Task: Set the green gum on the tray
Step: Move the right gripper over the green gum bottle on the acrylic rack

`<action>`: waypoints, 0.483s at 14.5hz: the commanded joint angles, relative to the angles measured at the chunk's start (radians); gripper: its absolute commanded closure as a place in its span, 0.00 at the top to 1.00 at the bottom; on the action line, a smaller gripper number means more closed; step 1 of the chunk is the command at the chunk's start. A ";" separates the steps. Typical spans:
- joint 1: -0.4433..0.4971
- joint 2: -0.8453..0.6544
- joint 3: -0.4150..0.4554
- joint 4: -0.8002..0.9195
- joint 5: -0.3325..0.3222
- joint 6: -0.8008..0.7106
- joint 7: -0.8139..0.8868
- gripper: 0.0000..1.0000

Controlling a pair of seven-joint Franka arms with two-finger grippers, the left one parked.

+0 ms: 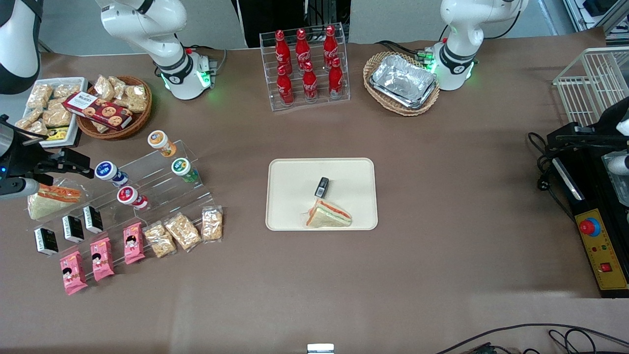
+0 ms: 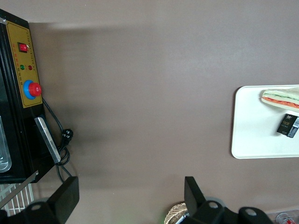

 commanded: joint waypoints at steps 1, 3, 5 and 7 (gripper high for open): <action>-0.008 -0.016 0.000 0.006 0.005 -0.026 0.000 1.00; -0.007 -0.019 -0.003 0.008 0.005 -0.028 0.010 1.00; -0.007 -0.019 -0.002 0.008 0.007 -0.031 0.010 1.00; -0.007 -0.033 -0.003 0.008 0.008 -0.082 0.011 1.00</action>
